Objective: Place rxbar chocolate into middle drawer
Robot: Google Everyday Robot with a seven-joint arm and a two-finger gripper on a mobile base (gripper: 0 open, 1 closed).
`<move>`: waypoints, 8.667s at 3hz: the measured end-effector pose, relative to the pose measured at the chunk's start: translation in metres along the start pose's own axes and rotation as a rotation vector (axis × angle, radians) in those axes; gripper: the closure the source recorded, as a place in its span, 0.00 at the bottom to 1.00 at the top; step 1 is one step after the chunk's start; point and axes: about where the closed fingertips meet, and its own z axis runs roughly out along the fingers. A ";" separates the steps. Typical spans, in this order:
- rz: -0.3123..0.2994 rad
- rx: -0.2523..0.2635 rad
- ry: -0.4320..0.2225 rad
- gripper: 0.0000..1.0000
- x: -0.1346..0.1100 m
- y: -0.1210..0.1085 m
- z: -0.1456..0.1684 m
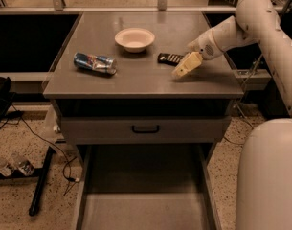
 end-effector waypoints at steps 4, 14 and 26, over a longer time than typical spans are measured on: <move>0.001 -0.002 0.002 0.87 0.000 0.000 0.001; -0.097 0.124 0.319 1.00 0.121 0.166 -0.119; 0.087 -0.049 0.198 1.00 0.326 0.293 0.195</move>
Offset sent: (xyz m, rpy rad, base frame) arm 0.0004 0.0006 -0.0008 -0.0015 0.0021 0.0005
